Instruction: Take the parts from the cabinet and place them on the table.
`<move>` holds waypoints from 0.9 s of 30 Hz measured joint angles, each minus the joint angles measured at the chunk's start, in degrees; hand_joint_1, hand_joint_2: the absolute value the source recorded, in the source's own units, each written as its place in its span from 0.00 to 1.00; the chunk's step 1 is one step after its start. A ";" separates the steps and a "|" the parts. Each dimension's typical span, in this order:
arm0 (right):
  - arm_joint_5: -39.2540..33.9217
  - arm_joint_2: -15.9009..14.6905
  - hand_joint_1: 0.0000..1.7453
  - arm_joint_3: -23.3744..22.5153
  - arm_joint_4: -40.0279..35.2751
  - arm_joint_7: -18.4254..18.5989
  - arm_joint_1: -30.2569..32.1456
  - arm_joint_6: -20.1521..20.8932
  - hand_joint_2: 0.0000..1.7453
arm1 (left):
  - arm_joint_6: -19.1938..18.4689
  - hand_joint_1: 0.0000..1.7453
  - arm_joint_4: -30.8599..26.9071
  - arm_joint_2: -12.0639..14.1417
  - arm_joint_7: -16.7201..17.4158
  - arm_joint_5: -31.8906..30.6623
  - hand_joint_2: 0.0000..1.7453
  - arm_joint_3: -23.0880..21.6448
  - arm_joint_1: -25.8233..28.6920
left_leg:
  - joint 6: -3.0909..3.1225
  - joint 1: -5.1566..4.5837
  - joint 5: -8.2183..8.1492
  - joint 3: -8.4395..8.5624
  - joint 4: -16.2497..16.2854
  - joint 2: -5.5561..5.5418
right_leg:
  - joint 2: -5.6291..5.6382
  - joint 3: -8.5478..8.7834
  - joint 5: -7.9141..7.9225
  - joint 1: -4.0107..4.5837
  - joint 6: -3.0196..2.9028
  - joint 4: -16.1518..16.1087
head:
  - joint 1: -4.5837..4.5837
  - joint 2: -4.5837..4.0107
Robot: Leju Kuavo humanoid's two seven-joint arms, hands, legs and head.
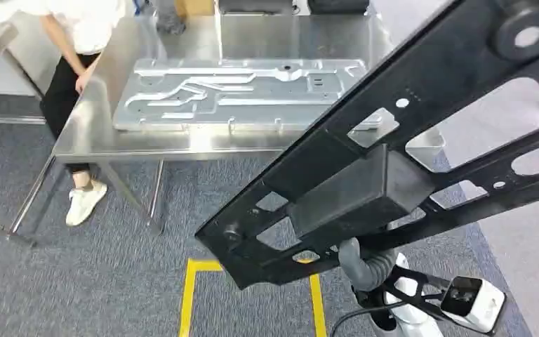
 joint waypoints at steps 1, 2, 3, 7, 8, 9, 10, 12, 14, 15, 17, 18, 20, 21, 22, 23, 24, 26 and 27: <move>0.02 0.00 1.00 -0.17 -0.04 0.02 -0.09 -0.07 1.00 | 0.00 0.00 0.00 -0.05 -0.07 -0.02 0.00 0.00 -0.13 | -0.25 -0.02 -0.13 -1.06 2.33 -0.10 | 0.02 0.80 -0.33 -0.17 -0.27 -0.23 | 0.00 -0.02; 0.04 0.11 1.00 -0.28 -0.26 0.02 -0.16 -0.11 1.00 | -0.04 0.00 0.00 -0.05 -0.09 -0.04 0.00 0.00 -0.27 | -0.48 0.20 -1.13 -3.54 6.25 -0.17 | 0.06 1.16 -0.71 -0.21 -0.40 -0.32 | 0.00 -0.02; 0.07 0.11 1.00 -0.35 -0.37 0.02 -0.03 -0.15 1.00 | -0.07 0.00 0.00 -0.02 -0.09 -0.04 0.00 0.00 -0.25 | -0.74 0.46 -3.03 -6.14 10.00 -0.18 | 0.10 1.52 -1.17 -0.23 -0.36 -0.32 | -0.02 -0.02; 0.09 0.11 1.00 -0.57 -0.42 0.02 0.84 -0.15 1.00 | -0.05 0.00 0.00 0.28 -0.13 -0.04 0.00 0.02 0.30 | -1.89 1.13 -4.13 -10.73 11.46 -0.15 | 0.66 4.14 -3.35 -0.69 0.27 -0.28 | 0.00 -0.02; 0.09 0.13 1.00 -0.57 -0.42 0.02 0.88 -0.15 1.00 | -0.04 0.00 0.00 0.30 -0.15 -0.04 0.00 0.02 0.28 | -1.90 1.26 -0.93 -9.70 7.38 -0.15 | 0.68 5.01 -3.97 -0.85 0.50 -0.27 | -0.02 -0.02; 0.09 0.13 1.00 -0.57 -0.42 0.02 0.87 -0.15 1.00 | -0.06 0.00 0.00 0.33 -0.17 -0.04 0.00 0.02 0.29 | -2.06 1.42 3.29 -8.43 2.49 -0.16 | 0.67 5.93 -4.67 -0.95 0.82 -0.25 | 0.00 -0.02; 0.09 0.13 1.00 -0.59 -0.39 0.04 0.81 -0.15 1.00 | -0.07 0.00 0.00 0.33 -0.20 -0.04 0.00 0.07 0.45 | -2.12 1.57 7.34 -8.35 -1.11 -0.11 | 0.71 6.18 -5.26 -0.86 1.17 -0.10 | 0.00 -0.02; 0.02 0.26 1.00 -0.66 -0.33 0.24 0.60 -0.28 1.00 | -0.02 0.00 0.00 0.37 -0.26 -0.11 0.00 0.11 0.37 | -0.86 0.98 5.89 -8.04 -0.92 -0.07 | 0.93 6.26 -6.14 -0.75 2.05 0.18 | 0.00 -0.02; -0.57 0.59 1.00 -0.68 0.11 0.92 -0.80 -0.94 1.00 | 0.11 0.00 0.00 0.37 -0.31 -0.50 0.00 0.11 0.47 | -0.11 1.01 5.80 -7.61 -1.08 -0.18 | 0.97 6.69 -6.17 -0.86 2.59 0.62 | 0.00 -0.02; -0.77 0.63 1.00 -0.68 0.46 1.38 -1.96 -1.31 1.00 | 0.11 0.00 0.00 0.37 -0.33 -0.57 0.00 0.11 0.32 | 0.17 1.21 5.76 -7.03 -1.33 -0.20 | 0.85 6.34 -6.38 -1.03 2.86 1.30 | 0.00 -0.02; -0.99 0.87 1.00 -0.85 1.03 1.44 -3.70 -1.38 1.00 | 0.17 0.00 0.00 0.37 -0.41 -0.70 0.00 0.09 -0.02 | 0.83 1.21 5.23 -6.46 -1.40 -0.22 | 0.51 2.57 -7.48 -1.21 3.37 8.03 | 0.00 -0.02; -1.01 0.92 1.00 -0.92 1.27 1.44 -4.00 -1.38 1.00 | 0.20 0.00 0.00 0.39 -0.46 -0.72 0.00 0.09 -0.06 | 0.99 1.17 4.86 -6.16 -1.40 -0.25 | 0.51 -0.46 -9.23 -1.29 3.60 12.60 | 0.00 -0.02; -1.01 0.94 1.00 -0.92 1.77 1.46 -4.07 -1.35 1.00 | 0.20 0.00 0.00 0.39 -0.48 -0.79 0.00 0.09 0.02 | 1.03 1.10 3.96 -5.26 -1.40 -0.42 | 0.50 -5.25 -11.98 -1.29 3.93 18.63 | 0.00 -0.02; -1.01 0.94 1.00 -0.94 2.01 1.46 -4.11 -1.35 1.00 | 0.20 0.00 0.00 0.39 -0.48 -0.77 0.00 0.09 0.09 | 1.01 1.09 3.42 -4.54 -1.40 -0.53 | 0.50 -6.25 -11.73 -1.28 3.80 18.56 | 0.00 -0.02; -1.03 0.94 1.00 -0.96 2.16 1.46 -4.19 -1.36 1.00 | 0.22 0.00 0.00 0.39 -0.48 -0.79 0.00 0.09 0.11 | 0.96 1.04 2.80 -3.69 -1.40 -0.67 | 0.50 -6.07 -10.07 -1.23 3.58 16.13 | 0.00 -0.02; -1.14 0.94 1.00 -0.98 2.36 1.46 -4.27 -1.33 1.00 | 0.24 0.00 0.00 0.37 -0.48 -0.76 0.00 0.09 0.08 | 0.87 1.01 2.18 -2.76 -1.41 -0.78 | 0.51 -4.98 -7.20 -1.12 3.18 11.90 | 0.00 -0.02; -1.25 0.94 1.00 -0.98 2.51 1.40 -4.44 -1.29 1.00 | 0.26 0.00 0.00 0.37 -0.52 -0.70 0.00 0.09 0.05 | 0.75 0.96 1.51 -1.80 -1.45 -0.82 | 0.51 -3.57 -3.37 -0.86 2.56 6.75 | 0.00 -0.02; -1.53 0.94 1.00 -1.07 2.80 1.11 -4.77 -1.29 1.00 | 0.26 0.00 0.02 0.17 -0.63 -0.70 0.00 0.09 0.03 | 0.30 0.85 0.52 -0.75 -1.48 -0.95 | 0.44 -2.79 0.48 -0.03 1.68 2.14 | -0.07 -0.02; -1.74 0.98 1.00 -1.14 2.93 1.05 -4.95 -1.29 1.00 | 0.26 0.00 0.02 0.17 -0.72 -0.68 0.00 0.09 -0.04 | -0.09 0.85 0.20 -0.77 -1.78 -0.98 | 0.55 -2.47 0.09 0.07 1.39 1.87 | 0.05 -0.02</move>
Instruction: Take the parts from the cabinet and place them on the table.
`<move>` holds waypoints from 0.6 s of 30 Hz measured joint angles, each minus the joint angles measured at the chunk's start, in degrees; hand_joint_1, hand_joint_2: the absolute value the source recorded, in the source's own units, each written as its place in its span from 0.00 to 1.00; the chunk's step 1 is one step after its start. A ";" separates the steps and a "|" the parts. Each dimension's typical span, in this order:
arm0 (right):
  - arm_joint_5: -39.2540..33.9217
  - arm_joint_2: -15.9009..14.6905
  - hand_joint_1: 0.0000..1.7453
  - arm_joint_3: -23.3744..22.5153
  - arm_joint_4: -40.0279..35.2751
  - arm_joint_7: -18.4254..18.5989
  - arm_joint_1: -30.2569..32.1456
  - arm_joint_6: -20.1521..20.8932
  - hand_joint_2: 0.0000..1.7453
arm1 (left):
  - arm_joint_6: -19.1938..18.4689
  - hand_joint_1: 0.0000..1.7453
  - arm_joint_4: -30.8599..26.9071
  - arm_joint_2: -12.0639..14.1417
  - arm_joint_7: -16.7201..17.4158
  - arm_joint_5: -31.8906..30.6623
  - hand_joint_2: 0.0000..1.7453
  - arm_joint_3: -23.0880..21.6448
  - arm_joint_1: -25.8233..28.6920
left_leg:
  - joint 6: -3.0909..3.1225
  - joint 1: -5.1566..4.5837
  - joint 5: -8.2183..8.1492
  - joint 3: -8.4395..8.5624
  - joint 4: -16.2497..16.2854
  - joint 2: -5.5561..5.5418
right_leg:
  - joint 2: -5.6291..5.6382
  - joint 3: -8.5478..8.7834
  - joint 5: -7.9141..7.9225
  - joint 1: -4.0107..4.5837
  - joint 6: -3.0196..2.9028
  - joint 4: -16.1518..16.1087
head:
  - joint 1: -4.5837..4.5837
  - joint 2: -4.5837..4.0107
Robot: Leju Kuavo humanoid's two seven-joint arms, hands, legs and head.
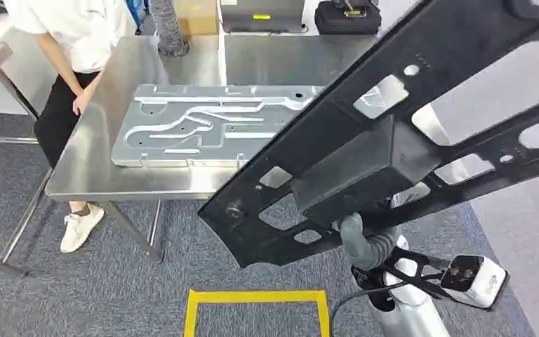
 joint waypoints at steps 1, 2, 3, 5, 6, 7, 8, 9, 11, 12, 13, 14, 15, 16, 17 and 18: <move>-0.18 0.00 1.00 -0.20 0.04 -0.20 0.02 -0.09 1.00 | 0.00 0.00 0.00 0.04 -0.15 0.00 0.00 0.00 0.03 | -0.29 -0.01 0.05 0.81 0.02 0.06 | 0.03 0.18 0.47 -0.01 -0.20 -0.18 | 0.06 0.00; -0.51 0.00 1.00 -0.55 0.09 -0.51 -0.09 -0.09 1.00 | -0.11 0.00 0.00 0.04 -0.24 -0.04 0.00 0.02 0.09 | -0.65 -0.05 0.63 0.64 0.49 0.07 | 0.04 0.71 -0.05 -0.11 -0.49 -0.61 | 0.02 0.00; -0.88 0.00 1.00 -1.05 0.09 -0.81 -0.16 -0.04 1.00 | -0.22 0.00 -0.02 0.17 -0.31 -0.09 0.00 0.00 0.00 | -0.87 -0.18 0.19 0.66 0.71 0.08 | 0.07 1.85 -0.10 -0.54 -0.74 -1.19 | 0.02 0.00; -1.38 -0.02 1.00 -2.10 0.11 -0.92 -0.42 0.11 1.00 | -0.48 0.00 -0.02 0.42 -0.44 -0.17 0.00 0.00 -0.18 | -1.02 0.05 -0.59 -1.20 5.16 0.18 | -0.03 3.14 -0.61 -0.62 -1.37 -1.80 | 0.02 0.00; -1.56 -0.02 1.00 -2.49 0.11 -0.94 -0.51 0.20 1.00 | -0.52 0.00 -0.02 0.39 -0.44 -0.37 0.00 -0.02 -0.22 | -1.21 0.14 -2.00 -3.86 9.26 0.20 | -0.02 3.45 -1.03 -0.64 -1.47 -1.80 | 0.02 0.00; -1.60 -0.02 1.00 -2.77 0.11 -0.92 -0.38 0.24 1.00 | -0.52 0.00 -0.02 0.44 -0.44 -0.42 0.00 -0.02 -0.13 | -1.62 0.23 -4.06 -6.63 13.17 0.20 | 0.02 3.84 -1.49 -0.63 -1.53 -1.80 | 0.02 0.00; -1.62 -0.02 1.00 -3.04 0.13 -0.92 -0.25 0.24 1.00 | -0.52 0.00 -0.02 0.50 -0.44 -0.52 0.00 -0.02 0.05 | -1.85 0.26 -5.70 -8.94 15.94 0.20 | 0.10 4.31 -1.97 -0.65 -1.52 -1.79 | 0.02 0.00; -1.62 0.00 1.00 -3.24 0.13 -0.90 -0.07 0.22 1.00 | -0.52 0.00 -0.02 0.57 -0.42 -0.52 0.00 -0.02 0.19 | -1.95 0.27 -5.96 -10.32 16.56 0.20 | 0.21 4.98 -2.51 -0.69 -1.45 -1.79 | 0.02 0.00; -1.40 0.02 1.00 -3.45 0.13 -0.88 0.07 0.06 1.00 | -0.52 0.00 -0.02 0.77 -0.44 -0.57 0.00 0.00 0.21 | -1.90 0.35 -2.44 -10.04 11.94 0.21 | 0.40 6.62 -3.70 -0.81 -1.14 -1.78 | 0.02 0.00; -0.73 0.07 1.00 -3.65 0.13 -0.96 0.07 -0.54 1.00 | -0.52 0.00 -0.02 0.83 -0.48 -0.70 0.00 -0.02 0.21 | -1.78 0.38 1.26 -8.95 7.41 0.22 | 0.40 7.63 -4.38 -0.87 -0.94 -1.75 | 0.02 0.00; -0.13 0.09 1.00 -3.94 0.13 -1.03 0.06 -1.27 1.00 | -0.52 0.00 -0.02 0.90 -0.57 -0.70 0.00 -0.02 0.27 | -1.71 0.39 5.66 -8.13 3.25 0.16 | 0.47 8.44 -5.11 -0.95 -0.67 -1.57 | 0.02 0.00; 0.69 0.09 1.00 -4.52 0.15 -1.03 -0.04 -2.29 1.00 | -0.52 0.00 -0.02 0.90 -0.72 -0.72 0.00 -0.02 0.43 | -1.61 0.23 6.50 -8.30 1.29 0.12 | 0.47 8.77 -5.86 -0.75 -0.24 -0.73 | 0.02 0.00; 2.19 0.09 1.00 -5.14 0.13 -1.01 -0.25 -4.20 1.00 | -0.42 0.00 -0.02 0.90 -0.98 -0.87 0.00 -0.02 0.34 | -0.90 0.16 5.88 -7.93 1.52 0.25 | 0.60 8.09 -6.03 -0.64 0.06 -0.62 | 0.02 0.00; 3.89 0.11 1.00 -5.91 0.18 -0.81 -0.50 -6.92 1.00 | -0.24 0.00 -0.02 0.90 -1.51 -1.07 0.00 -0.02 0.36 | -0.52 0.12 6.56 -8.26 1.57 0.12 | 0.62 8.03 -6.32 -0.59 0.39 -0.53 | 0.02 0.00; 5.83 0.09 1.00 -7.27 0.28 -0.51 -0.98 -10.25 1.00 | -0.26 0.00 -0.02 0.92 -1.90 -1.09 0.00 -0.02 0.40 | -0.33 -0.02 6.38 -8.39 1.60 0.11 | 0.59 8.07 -6.41 -0.67 0.57 -0.74 | 0.04 0.00; 9.12 0.07 1.00 -8.71 0.48 0.00 -1.89 -14.31 1.00 | -0.37 0.00 -0.02 0.90 -2.08 -1.14 0.00 -0.02 0.30 | -0.14 0.27 6.49 -8.24 1.32 0.13 | 0.64 8.14 -6.69 -0.64 0.86 -0.62 | 0.00 0.00</move>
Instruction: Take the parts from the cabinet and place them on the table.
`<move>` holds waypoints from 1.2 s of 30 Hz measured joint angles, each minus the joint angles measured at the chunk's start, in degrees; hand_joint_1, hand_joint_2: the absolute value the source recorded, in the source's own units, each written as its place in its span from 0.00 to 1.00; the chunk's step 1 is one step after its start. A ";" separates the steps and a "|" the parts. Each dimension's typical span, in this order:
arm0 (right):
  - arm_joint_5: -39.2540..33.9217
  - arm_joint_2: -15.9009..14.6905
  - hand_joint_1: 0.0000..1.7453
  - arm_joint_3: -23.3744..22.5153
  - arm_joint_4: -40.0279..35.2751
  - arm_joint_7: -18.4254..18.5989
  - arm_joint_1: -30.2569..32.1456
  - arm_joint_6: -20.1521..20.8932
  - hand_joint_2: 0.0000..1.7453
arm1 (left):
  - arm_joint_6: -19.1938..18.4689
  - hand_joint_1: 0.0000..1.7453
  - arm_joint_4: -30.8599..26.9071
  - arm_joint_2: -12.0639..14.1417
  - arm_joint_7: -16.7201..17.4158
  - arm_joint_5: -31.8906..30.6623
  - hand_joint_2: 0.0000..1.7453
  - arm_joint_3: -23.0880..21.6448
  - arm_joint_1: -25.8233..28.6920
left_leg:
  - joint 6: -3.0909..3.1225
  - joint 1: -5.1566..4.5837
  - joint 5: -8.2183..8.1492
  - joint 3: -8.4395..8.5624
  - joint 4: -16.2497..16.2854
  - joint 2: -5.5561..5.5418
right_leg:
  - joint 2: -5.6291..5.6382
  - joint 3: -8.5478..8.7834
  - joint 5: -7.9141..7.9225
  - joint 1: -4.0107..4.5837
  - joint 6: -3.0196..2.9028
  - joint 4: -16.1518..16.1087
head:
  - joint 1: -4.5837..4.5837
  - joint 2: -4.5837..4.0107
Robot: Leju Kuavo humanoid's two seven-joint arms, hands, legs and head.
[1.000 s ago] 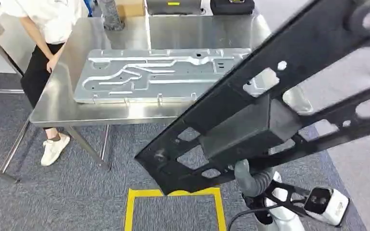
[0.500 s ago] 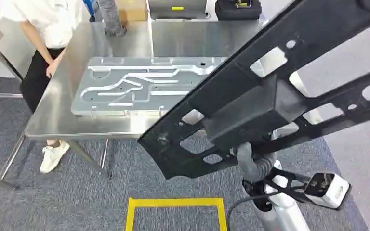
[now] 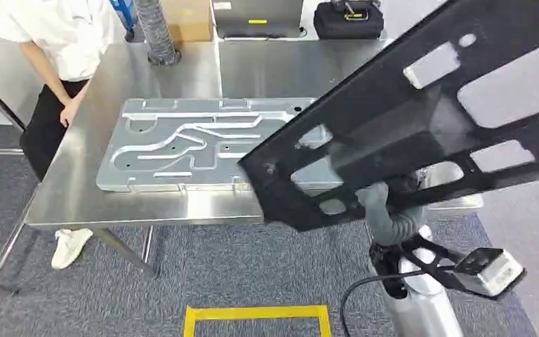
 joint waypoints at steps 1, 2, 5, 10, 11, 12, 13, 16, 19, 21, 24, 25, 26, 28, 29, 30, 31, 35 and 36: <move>4.57 -0.15 1.00 -1.88 0.55 0.92 -1.32 -4.85 1.00 | -0.18 0.00 0.00 0.00 -0.15 -0.02 0.00 0.00 -0.03 | 0.27 0.14 -0.09 0.38 -0.22 0.02 | -0.22 -0.02 -0.67 -0.21 0.40 0.66 | 0.02 0.00; 10.70 -0.33 1.00 -4.20 2.04 2.19 -3.63 -10.74 1.00 | -0.22 0.00 0.00 0.07 -0.26 -0.11 0.00 0.00 -0.11 | 0.62 0.14 -0.32 0.58 -0.30 0.09 | -0.43 -1.45 -1.92 -0.24 0.84 3.33 | 0.02 0.00; 24.70 -2.72 1.00 -10.14 10.13 8.36 -11.41 -23.60 1.00 | -0.35 0.00 0.00 0.15 -0.35 -0.37 0.00 0.00 -0.35 | 1.03 0.01 -0.63 0.68 -0.28 0.12 | -0.67 -9.57 -6.33 -0.68 1.59 16.75 | 0.02 0.00; 50.85 -9.10 1.00 -11.86 32.91 21.51 -29.63 -31.68 1.00 | -0.90 0.00 0.00 0.26 -0.50 -1.18 0.00 -0.09 -0.42 | 0.91 -0.21 -1.17 1.70 -0.28 0.03 | -0.67 -6.89 5.54 -0.56 0.64 3.57 | 0.02 0.00; 55.63 -9.97 1.00 -11.12 37.26 23.37 -32.98 -32.16 1.00 | -0.94 0.00 0.00 0.26 -0.61 -1.27 0.00 -0.13 -0.52 | 0.80 -0.40 -1.21 1.61 -0.37 0.03 | -0.59 -5.83 5.28 -0.26 0.37 1.40 | 0.02 0.00; 60.46 -10.56 1.00 -10.00 41.43 25.49 -36.17 -32.55 1.00 | -0.96 0.00 0.00 0.26 -0.72 -1.36 0.00 -0.15 -0.62 | 0.58 -0.51 -1.18 1.31 -0.31 -0.07 | -0.62 -5.71 5.23 -0.01 0.18 0.10 | 0.04 0.00; 64.88 -10.67 1.00 -8.64 45.09 27.53 -38.90 -32.33 1.00 | -0.98 0.00 0.00 0.31 -0.79 -1.38 0.00 -0.17 -0.63 | 0.29 -0.43 -1.03 1.21 -0.50 -0.05 | -0.62 -5.87 5.29 0.08 0.08 0.36 | 0.02 0.00; 76.30 -10.18 1.00 -2.52 56.42 30.64 -45.93 -27.67 1.00 | -1.07 0.00 0.00 0.46 -0.98 -1.71 0.00 -0.24 -0.81 | -0.67 -0.52 -1.47 1.28 -0.55 0.00 | -0.66 -5.42 5.67 -0.61 -0.94 -0.60 | 0.02 0.00; 82.28 -6.97 1.00 3.36 64.97 29.83 -50.08 -21.41 1.00 | -1.53 0.00 0.00 0.46 -1.33 -1.99 0.00 -0.31 -1.19 | -1.18 -0.36 -6.44 -3.01 9.13 0.07 | -0.56 -5.09 5.55 -0.38 -1.75 -0.80 | 0.02 0.00; 84.88 -4.59 1.00 7.60 70.13 26.53 -51.02 -16.10 1.00 | -1.81 0.00 0.00 0.46 -1.29 -2.40 0.00 -0.37 -1.52 | -1.34 -0.37 -8.51 -7.20 16.72 0.07 | -0.44 -4.91 5.38 -0.06 -2.01 -0.75 | 0.02 0.00; 87.26 -1.51 1.00 12.91 75.60 22.80 -50.60 -12.33 1.00 | -1.88 0.00 0.00 0.46 -0.87 -2.47 0.00 -0.59 -1.73 | -0.84 -0.43 -2.34 -4.58 9.12 0.07 | -0.47 -4.32 4.84 0.32 -2.11 -0.58 | 0.02 0.00; 87.52 -0.61 1.00 14.06 76.57 22.71 -50.41 -12.20 1.00 | -1.88 0.00 0.00 0.48 -0.85 -2.47 0.00 -0.68 -1.74 | -0.52 -0.51 0.44 -2.28 3.77 0.06 | -0.48 -4.12 4.57 0.41 -2.06 -0.46 | 0.02 0.00; 87.61 0.13 1.00 15.07 77.60 22.71 -50.36 -12.22 1.00 | -1.88 0.00 0.00 0.52 -0.85 -2.47 0.00 -0.74 -1.74 | -0.03 -0.69 1.24 -0.81 0.11 0.03 | -0.57 -4.07 4.29 0.44 -1.98 -0.40 | 0.02 0.00; 87.65 1.03 1.00 16.55 79.47 22.69 -50.48 -12.14 1.00 | -1.88 0.00 0.00 0.55 -0.79 -2.45 0.00 -0.76 -1.84 | 0.03 -0.87 0.72 -0.01 -0.74 0.10 | -0.58 -4.37 4.27 0.70 -1.60 -0.28 | 0.00 0.00; 87.68 1.33 1.00 17.10 80.19 22.53 -50.37 -12.03 1.00 | -1.86 0.00 0.00 0.55 -0.83 -2.45 0.00 -0.79 -1.84 | 0.11 -0.88 0.68 0.01 -0.91 0.01 | -0.67 -4.34 4.20 0.58 -1.41 -0.34 | 0.00 0.00; 87.68 1.46 1.00 17.51 80.71 22.44 -50.38 -11.94 1.00 | -1.86 0.00 0.00 0.57 -0.83 -2.45 0.00 -0.79 -1.81 | 0.33 -0.89 0.71 0.04 -1.10 -0.04 | -0.72 -4.24 4.21 0.58 -1.20 -0.46 | 0.04 0.00; 87.68 1.60 1.00 17.78 81.00 22.40 -50.46 -11.92 1.00 | -1.86 0.00 0.00 0.46 -0.83 -2.45 0.00 -0.81 -1.82 | 0.63 -0.31 0.91 0.50 -1.79 0.05 | -0.74 -4.12 3.94 1.03 -0.93 -0.44 | 0.02 0.00; 87.61 1.68 1.00 18.52 82.36 22.38 -51.21 -11.70 1.00 | -1.88 0.00 0.00 0.46 -0.87 -2.45 0.00 -0.85 -2.04 | 1.15 -0.12 0.78 1.02 -2.15 0.09 | -0.69 -11.13 -2.83 -0.18 0.63 13.79 | 0.02 0.00; 87.61 1.68 1.00 18.69 82.71 22.38 -51.11 -11.52 1.00 | -1.88 0.00 0.00 0.46 -0.85 -2.45 0.00 -0.85 -2.02 | 1.13 -0.10 0.72 1.02 -2.12 0.10 | -0.70 -13.27 -3.63 -0.47 0.90 17.43 | 0.02 0.00</move>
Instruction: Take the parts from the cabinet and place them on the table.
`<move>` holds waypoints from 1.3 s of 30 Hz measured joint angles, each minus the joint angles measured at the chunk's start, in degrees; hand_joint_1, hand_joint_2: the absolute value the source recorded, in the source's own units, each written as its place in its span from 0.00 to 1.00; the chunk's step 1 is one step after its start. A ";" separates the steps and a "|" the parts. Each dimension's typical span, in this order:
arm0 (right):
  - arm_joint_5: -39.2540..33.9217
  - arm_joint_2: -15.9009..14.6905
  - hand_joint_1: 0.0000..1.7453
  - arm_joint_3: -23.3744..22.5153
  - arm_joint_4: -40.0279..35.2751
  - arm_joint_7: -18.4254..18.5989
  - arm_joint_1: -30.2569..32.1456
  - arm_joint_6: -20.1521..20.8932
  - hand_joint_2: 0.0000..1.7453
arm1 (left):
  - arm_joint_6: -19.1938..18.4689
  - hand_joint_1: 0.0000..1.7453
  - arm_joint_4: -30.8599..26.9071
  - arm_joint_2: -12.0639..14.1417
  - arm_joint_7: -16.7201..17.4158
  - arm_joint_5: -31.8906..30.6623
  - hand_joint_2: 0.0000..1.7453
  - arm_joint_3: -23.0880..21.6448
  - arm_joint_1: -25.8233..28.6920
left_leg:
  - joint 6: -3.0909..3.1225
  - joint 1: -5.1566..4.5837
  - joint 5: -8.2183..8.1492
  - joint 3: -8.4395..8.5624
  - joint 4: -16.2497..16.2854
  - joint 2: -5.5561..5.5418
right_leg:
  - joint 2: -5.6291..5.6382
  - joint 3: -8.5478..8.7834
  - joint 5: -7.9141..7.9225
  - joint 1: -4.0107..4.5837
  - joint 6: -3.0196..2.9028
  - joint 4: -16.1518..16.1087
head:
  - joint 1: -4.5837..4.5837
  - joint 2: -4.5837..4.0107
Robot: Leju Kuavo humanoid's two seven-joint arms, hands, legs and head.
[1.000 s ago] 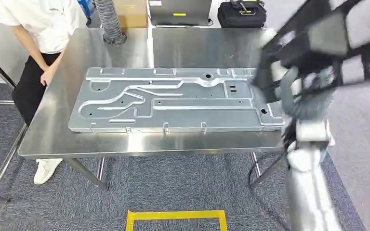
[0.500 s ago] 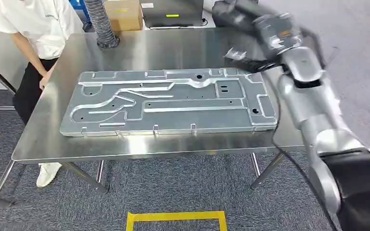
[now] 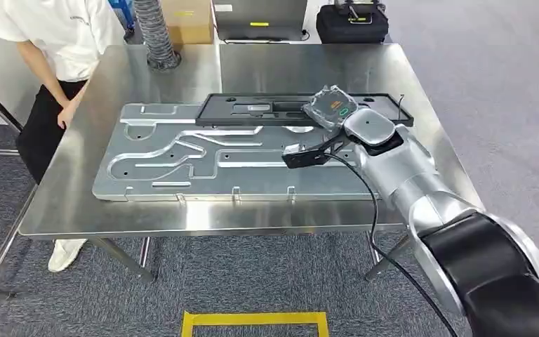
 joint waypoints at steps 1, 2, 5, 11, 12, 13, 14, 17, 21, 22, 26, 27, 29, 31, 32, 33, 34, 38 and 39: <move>0.02 0.00 1.00 0.15 0.35 0.00 0.10 0.09 1.00 | 0.00 0.00 0.00 0.00 0.00 0.00 0.00 0.00 0.02 | -0.02 0.02 -0.03 0.02 0.02 -0.01 | -0.03 -0.73 0.65 -0.24 0.19 0.66 | 0.00 0.00; 0.02 0.00 1.00 0.24 0.61 0.00 0.11 0.11 1.00 | 0.00 0.00 0.00 0.00 0.00 0.00 0.00 0.00 0.04 | -0.09 0.03 -0.10 0.09 0.09 -0.03 | -0.05 -0.09 2.51 -0.45 0.25 -1.40 | 0.00 0.00; 0.00 0.04 1.00 0.46 0.83 0.00 -0.32 0.09 1.00 | 0.00 0.00 0.02 -0.04 0.00 0.00 0.00 -0.02 0.02 | -0.61 0.03 -0.57 0.49 0.29 -0.10 | -0.31 7.09 10.15 -0.54 -0.25 -16.86 | 0.00 0.00; 1.01 1.47 1.00 1.57 1.75 -1.90 0.05 0.59 1.00 | 0.39 0.00 0.00 0.11 -0.15 0.28 0.00 -0.02 0.26 | -2.41 -0.01 -1.58 0.49 0.87 -0.01 | -0.20 8.32 9.88 -0.35 -2.06 -19.13 | 0.02 -0.02; 1.03 2.25 1.00 1.94 1.94 -1.82 0.37 0.50 1.00 | 0.46 0.00 0.02 0.09 -0.44 0.33 0.00 -0.02 0.39 | -2.49 -0.02 -3.46 -0.63 3.56 -0.01 | -0.13 8.43 9.92 -0.39 -2.58 -19.28 | 0.00 0.00; 1.01 2.78 1.00 2.10 2.10 -1.57 0.86 0.35 1.00 | 0.50 0.00 0.02 0.09 -0.57 0.35 0.00 -0.02 0.54 | -2.60 0.06 -5.58 -2.49 7.70 -0.02 | 0.06 8.44 9.87 -0.32 -2.69 -19.28 | 0.00 0.00; 0.96 3.21 1.00 2.25 2.25 -1.40 1.49 -0.04 1.00 | 0.55 0.00 0.02 0.09 -0.76 0.41 0.00 -0.02 0.60 | -2.73 0.08 -7.61 -4.74 12.37 -0.01 | 0.14 8.47 9.80 -0.20 -2.80 -19.24 | 0.00 0.00; 0.52 3.32 1.00 2.47 2.84 -0.96 3.91 -2.02 1.00 | 0.68 0.00 0.02 0.26 -1.20 0.41 0.00 -0.02 1.15 | -2.93 0.08 -7.39 -7.72 16.87 0.00 | 0.10 8.54 9.45 0.00 -2.78 -18.93 | 0.00 0.00; -1.94 1.95 1.00 2.40 3.15 -2.91 5.81 -9.21 1.00 | 1.90 0.00 0.02 0.59 -2.75 -0.15 0.00 -0.04 1.61 | -2.57 -0.04 -1.22 -0.05 1.48 -0.08 | 0.13 8.32 8.37 0.38 -1.94 -17.74 | 0.00 0.00; -2.78 1.33 1.00 2.27 3.19 -4.33 6.53 -11.88 1.00 | 2.32 0.00 0.02 0.61 -3.21 -0.39 0.00 -0.07 1.57 | -2.02 0.06 -0.95 -0.16 1.31 -0.12 | 0.13 8.27 8.38 0.40 -1.75 -17.58 | 0.00 0.00; -3.37 -0.26 1.00 2.01 3.41 -6.27 9.40 -15.13 1.00 | 3.02 0.00 0.02 0.63 -3.65 -0.79 0.00 -0.46 1.61 | -0.88 0.31 -0.81 0.15 0.88 -0.10 | 0.07 8.38 7.70 0.20 -0.54 -17.23 | 0.02 0.00; -3.50 -0.53 1.00 1.99 3.52 -6.49 9.69 -15.65 1.00 | 3.24 0.00 0.02 0.66 -3.72 -0.90 0.00 -0.55 1.55 | -0.63 0.32 -0.87 0.14 0.87 -0.08 | 0.01 7.53 6.38 0.13 -0.20 -15.29 | 0.02 -0.02; -3.80 -0.79 1.00 1.79 3.67 -7.19 10.56 -17.47 1.00 | 3.91 0.00 0.02 0.66 -3.72 -1.01 0.00 -0.68 1.48 | -0.38 0.25 -0.95 0.14 0.87 0.08 | 0.01 3.16 1.97 -0.11 0.35 -6.24 | 0.00 0.00; -3.78 -0.83 1.00 1.79 3.89 -7.32 12.14 -18.67 1.00 | 4.35 0.00 0.02 0.66 -3.76 -1.20 0.00 -0.81 1.38 | -0.30 0.25 -1.01 0.19 0.88 0.11 | 0.00 -0.40 0.33 -0.24 0.54 0.59 | 0.00 0.00; -3.65 -0.83 1.00 1.81 4.02 -7.41 12.86 -19.08 1.00 | 4.57 0.00 0.02 0.66 -3.76 -1.25 0.00 -0.83 1.30 | -0.31 0.25 -1.04 0.29 0.89 0.06 | 0.00 -0.19 1.60 -0.30 0.48 -0.31 | 0.00 0.00; -3.56 -0.83 0.00 1.81 4.11 -7.39 13.44 -19.35 0.00 | 4.68 0.00 0.02 0.66 -3.76 -1.27 1.00 -0.85 1.23 | -0.34 0.25 -1.07 0.39 0.89 -0.04 | 0.00 1.33 3.79 -0.31 0.30 -3.59 | 0.00 0.00; -3.56 -0.81 0.00 1.81 4.09 -7.30 13.59 -20.07 0.00 | 4.83 0.00 0.02 0.63 -3.74 -1.29 1.00 -0.85 1.14 | -0.45 0.23 -1.15 0.55 0.89 -0.07 | -0.01 3.91 6.59 -0.25 -0.02 -9.08 | 0.00 0.00; -3.85 -0.46 0.00 1.75 4.09 -7.32 13.91 -20.52 0.00 | 5.60 0.00 0.02 0.46 -3.12 -1.88 1.00 -0.92 0.63 | -1.26 0.02 -1.31 0.70 0.84 -0.03 | -0.05 8.10 8.93 0.54 -1.13 -17.86 | 0.00 -0.02; -4.18 -0.44 0.00 1.66 4.09 -7.39 14.23 -20.61 0.00 | 5.68 0.00 0.02 0.46 -2.91 -2.16 1.00 -1.03 0.66 | -1.57 0.10 -1.31 0.82 0.69 -0.01 | -0.02 8.12 8.87 0.63 -1.37 -17.81 | 0.02 -0.02</move>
